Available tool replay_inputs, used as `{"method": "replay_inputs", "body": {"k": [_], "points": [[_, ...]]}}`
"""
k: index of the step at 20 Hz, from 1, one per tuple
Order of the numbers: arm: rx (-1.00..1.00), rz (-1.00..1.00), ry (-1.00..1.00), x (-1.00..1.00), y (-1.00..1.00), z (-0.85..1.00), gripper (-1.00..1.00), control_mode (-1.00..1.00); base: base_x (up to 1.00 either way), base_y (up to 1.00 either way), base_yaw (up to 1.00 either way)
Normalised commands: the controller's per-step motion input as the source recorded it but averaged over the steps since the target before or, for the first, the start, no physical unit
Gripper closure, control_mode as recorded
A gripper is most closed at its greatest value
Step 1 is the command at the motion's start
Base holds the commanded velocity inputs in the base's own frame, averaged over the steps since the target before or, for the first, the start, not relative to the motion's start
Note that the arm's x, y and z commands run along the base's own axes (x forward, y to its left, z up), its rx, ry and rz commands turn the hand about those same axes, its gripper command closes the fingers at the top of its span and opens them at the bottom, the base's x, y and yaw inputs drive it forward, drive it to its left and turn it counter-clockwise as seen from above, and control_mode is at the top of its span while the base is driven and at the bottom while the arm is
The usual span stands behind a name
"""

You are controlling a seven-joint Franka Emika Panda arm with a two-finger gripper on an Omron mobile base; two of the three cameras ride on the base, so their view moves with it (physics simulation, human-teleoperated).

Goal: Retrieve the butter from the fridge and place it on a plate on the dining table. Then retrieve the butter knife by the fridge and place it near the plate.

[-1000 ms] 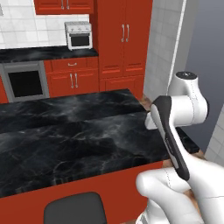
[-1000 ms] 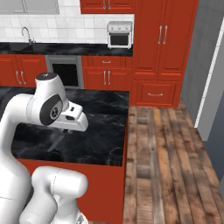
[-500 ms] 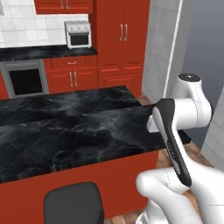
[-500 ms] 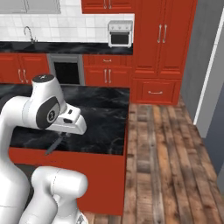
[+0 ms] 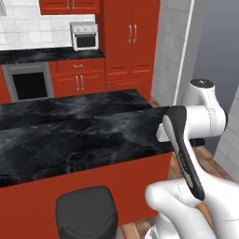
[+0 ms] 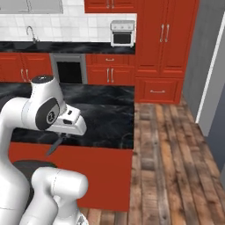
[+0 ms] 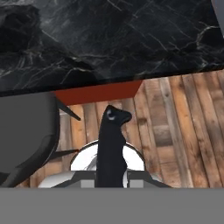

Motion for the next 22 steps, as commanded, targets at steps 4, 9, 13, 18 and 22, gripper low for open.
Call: {"method": "replay_inputs", "body": {"k": [4,9,13,18,22], "points": [[0.0,0.0,0.0,0.0,0.0,0.0,1.0,1.0,-0.9,0.29,0.0],[0.0,0.0,0.0,0.0,0.0,0.0,1.0,1.0,-0.69,0.22,0.0],[0.0,0.0,0.0,0.0,0.0,0.0,1.0,1.0,-0.44,0.37,0.03],[0.0,0.0,0.0,0.0,0.0,0.0,1.0,1.0,-0.18,0.82,0.09],[0.0,0.0,0.0,0.0,0.0,0.0,1.0,1.0,-0.2,1.0,0.09]]}}
